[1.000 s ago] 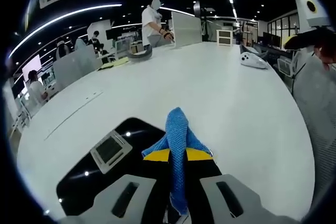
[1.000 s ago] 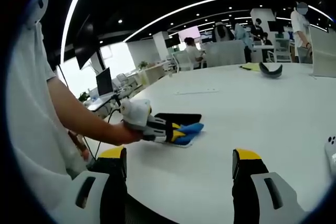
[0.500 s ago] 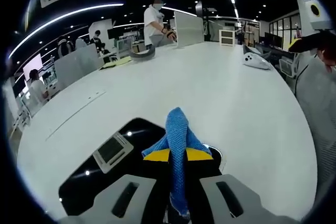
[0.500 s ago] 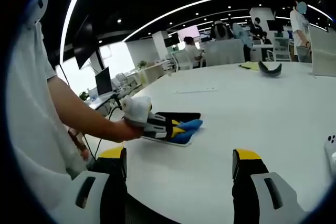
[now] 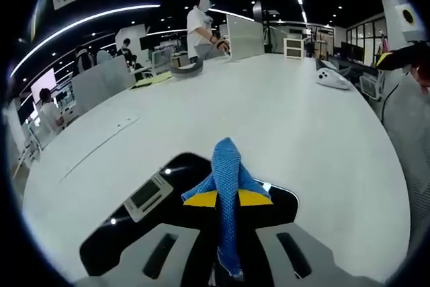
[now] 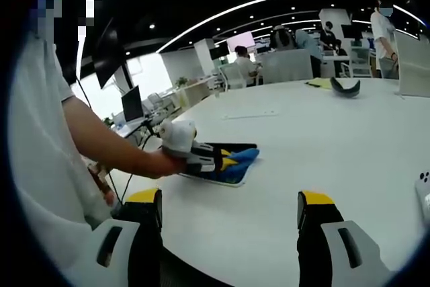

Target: Wipe the mirror surface with the cleaning cloth until all visible marks leave the cleaned area.

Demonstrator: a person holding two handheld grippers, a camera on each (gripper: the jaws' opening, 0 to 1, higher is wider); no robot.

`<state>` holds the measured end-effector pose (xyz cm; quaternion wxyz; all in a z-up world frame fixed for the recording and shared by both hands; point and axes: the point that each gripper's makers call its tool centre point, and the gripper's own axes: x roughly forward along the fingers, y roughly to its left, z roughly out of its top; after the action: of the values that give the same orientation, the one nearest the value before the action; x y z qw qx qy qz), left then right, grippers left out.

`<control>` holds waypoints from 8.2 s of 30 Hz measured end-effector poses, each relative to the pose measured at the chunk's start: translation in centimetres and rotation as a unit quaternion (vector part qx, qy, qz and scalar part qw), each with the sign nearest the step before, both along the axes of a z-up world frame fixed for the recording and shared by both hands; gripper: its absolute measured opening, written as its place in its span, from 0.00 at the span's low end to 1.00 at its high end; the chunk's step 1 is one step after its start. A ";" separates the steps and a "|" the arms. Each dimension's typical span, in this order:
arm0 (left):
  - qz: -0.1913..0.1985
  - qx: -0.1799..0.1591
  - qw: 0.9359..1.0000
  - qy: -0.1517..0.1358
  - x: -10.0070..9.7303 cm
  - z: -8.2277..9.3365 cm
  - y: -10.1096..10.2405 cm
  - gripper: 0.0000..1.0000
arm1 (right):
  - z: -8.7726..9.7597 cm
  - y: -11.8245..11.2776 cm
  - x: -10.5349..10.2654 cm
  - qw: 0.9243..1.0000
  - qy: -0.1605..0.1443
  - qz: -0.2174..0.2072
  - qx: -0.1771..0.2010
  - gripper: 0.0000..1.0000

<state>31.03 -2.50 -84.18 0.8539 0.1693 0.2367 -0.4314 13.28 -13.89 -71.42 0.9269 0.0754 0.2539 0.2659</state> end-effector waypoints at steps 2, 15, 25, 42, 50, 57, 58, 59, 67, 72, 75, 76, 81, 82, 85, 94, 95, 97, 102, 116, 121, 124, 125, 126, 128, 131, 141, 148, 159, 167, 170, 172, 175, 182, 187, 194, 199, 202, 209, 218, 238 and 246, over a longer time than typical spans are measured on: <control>0.001 0.001 1.000 -0.001 0.2 0.0 0.1 0.06 | 0.0 0.0 0.0 1.000 0.000 0.000 0.001 0.82; 0.009 -0.003 1.000 -0.006 1.3 0.0 0.6 0.06 | -0.2 0.2 0.2 1.000 0.004 0.002 0.001 0.82; 0.013 -0.001 1.000 -0.009 2.1 0.1 0.9 0.06 | -0.4 0.0 0.3 1.000 0.008 -0.001 0.001 0.82; 0.017 0.000 1.000 -0.011 2.9 0.1 1.3 0.06 | -0.3 0.4 0.9 1.000 0.006 0.007 -0.001 0.82; 0.017 0.001 1.000 -0.013 3.4 0.1 1.5 0.06 | -0.1 0.5 1.0 1.000 0.004 0.007 0.000 0.82; 0.018 0.001 1.000 -0.015 4.0 0.1 1.7 0.06 | -0.2 0.8 0.8 1.000 0.006 0.011 -0.001 0.82; 0.019 0.001 1.000 -0.015 4.1 0.0 1.8 0.06 | -0.2 0.9 0.8 1.000 0.006 0.012 -0.001 0.82; 0.020 0.001 1.000 -0.015 4.2 0.1 1.8 0.06 | -0.2 0.9 0.8 1.000 0.006 0.012 -0.001 0.82; 0.018 0.005 1.000 -0.018 4.8 0.0 2.0 0.06 | -0.3 0.6 0.8 1.000 0.008 0.008 -0.001 0.82; 0.023 0.005 1.000 -0.019 5.4 0.1 2.2 0.06 | -0.4 0.6 0.8 1.000 0.010 0.007 -0.002 0.82; 0.025 0.005 0.999 -0.019 5.5 0.1 2.3 0.06 | -0.4 0.7 0.8 1.000 0.009 0.008 -0.001 0.82; 0.025 0.005 0.999 -0.019 5.6 0.1 2.3 0.06 | -0.4 0.8 0.8 1.000 0.009 0.010 -0.002 0.82; 0.029 0.005 0.999 -0.019 6.0 0.1 2.5 0.06 | -0.5 0.9 0.8 1.000 0.010 0.010 -0.001 0.82; 0.030 0.005 0.999 -0.019 6.1 0.1 2.5 0.06 | -0.5 0.8 0.8 1.000 0.010 0.010 0.000 0.82; 0.031 0.007 0.999 -0.020 6.2 0.1 2.5 0.06 | -0.4 0.7 0.8 1.000 0.009 0.009 0.000 0.82; 0.038 0.008 0.999 -0.020 7.0 0.1 2.8 0.06 | -0.7 0.5 0.8 1.000 0.012 0.005 0.000 0.82; 0.039 0.008 0.999 -0.020 7.1 0.1 2.8 0.06 | -0.7 0.5 0.8 1.000 0.012 0.005 0.000 0.82; 0.041 0.009 0.999 -0.020 7.3 0.1 2.9 0.06 | -0.7 0.6 0.8 1.000 0.012 0.006 0.000 0.82; 0.046 0.010 0.999 -0.020 7.9 0.1 3.0 0.06 | -0.5 0.4 0.9 1.000 0.009 0.001 0.002 0.82; 0.061 0.011 0.998 -0.013 8.4 0.1 3.3 0.06 | -0.6 0.4 0.5 1.000 0.012 -0.003 -0.002 0.81; 0.061 0.013 0.998 -0.014 8.2 0.2 3.4 0.06 | -0.5 0.4 0.6 1.000 0.011 -0.002 -0.004 0.81; 0.061 0.013 0.998 -0.012 8.1 0.2 3.4 0.06 | -0.4 0.3 0.6 1.000 0.009 -0.002 -0.006 0.81; 0.061 0.014 0.998 -0.012 8.0 0.2 3.4 0.06 | -0.3 0.2 0.6 1.000 0.009 -0.003 -0.006 0.81; 0.061 0.013 0.998 -0.011 7.9 0.1 3.5 0.06 | -0.3 0.2 0.6 1.000 0.009 -0.004 -0.006 0.81; 0.062 0.013 0.998 -0.011 7.7 0.2 3.5 0.06 | -0.2 0.2 0.6 1.000 0.007 -0.005 -0.006 0.81; 0.063 0.013 0.998 -0.011 7.4 0.1 3.5 0.06 | -0.2 0.3 0.5 1.000 0.006 -0.004 -0.005 0.81; 0.065 0.011 0.998 -0.012 6.5 0.1 3.6 0.06 | 0.0 0.5 -0.1 1.000 0.005 -0.002 -0.006 0.81; 0.063 0.013 0.998 -0.011 6.3 0.0 3.7 0.06 | 0.2 0.7 -0.2 1.000 0.003 0.000 -0.007 0.81; 0.063 0.015 0.998 -0.012 5.7 0.0 3.8 0.06 | 0.3 0.6 -0.1 1.000 -0.001 -0.002 -0.005 0.81; 0.066 0.015 0.998 -0.011 5.3 0.1 3.9 0.06 | 0.4 0.7 -0.1 1.000 -0.005 -0.002 -0.002 0.81; 0.067 0.015 0.998 -0.010 5.1 0.0 4.0 0.06 | 0.4 0.6 -0.1 1.000 -0.006 -0.003 -0.002 0.81; 0.068 0.014 0.998 -0.010 4.9 0.1 4.0 0.06 | 0.5 0.6 -0.1 1.000 -0.007 -0.005 0.000 0.81; 0.069 0.014 0.997 -0.010 4.6 0.1 4.1 0.06 | 0.5 0.7 -0.1 1.000 -0.008 -0.002 0.000 0.81; 0.070 0.014 0.997 -0.011 4.1 0.0 4.3 0.06 | 0.7 0.8 0.0 1.000 -0.011 -0.001 0.001 0.81; 0.072 0.012 0.997 -0.011 3.8 0.1 4.4 0.06 | 0.7 0.7 0.0 1.000 -0.012 0.000 0.002 0.81; 0.071 0.015 0.997 -0.011 3.4 0.0 4.5 0.06 | 0.8 1.0 0.0 1.000 -0.016 0.003 0.003 0.81; 0.072 0.017 0.997 -0.011 3.1 0.0 4.5 0.06 | 0.9 1.0 0.0 1.000 -0.018 0.002 0.006 0.81; 0.071 0.018 0.997 -0.011 2.8 0.1 4.6 0.06 | 0.9 1.0 -0.1 1.000 -0.018 0.002 0.006 0.81; 0.072 0.020 0.997 -0.009 2.4 0.1 4.8 0.06 | 1.1 1.2 -0.1 1.000 -0.022 0.004 0.006 0.81; 0.074 0.019 0.997 -0.006 1.8 0.0 5.0 0.06 | 1.4 1.3 -0.1 1.000 -0.026 0.006 0.005 0.81; 0.076 0.020 0.997 -0.007 -0.6 0.0 5.7 0.06 | 1.9 1.6 -0.4 0.999 -0.035 0.014 0.004 0.82; 0.077 0.020 0.997 -0.008 -1.2 0.0 5.9 0.06 | 1.9 1.6 -0.6 0.999 -0.036 0.019 -0.002 0.82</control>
<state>29.87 3.38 -84.14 0.8830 0.1708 0.2505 -0.3584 12.72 -12.25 -69.51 0.9305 0.0589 0.2221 0.2853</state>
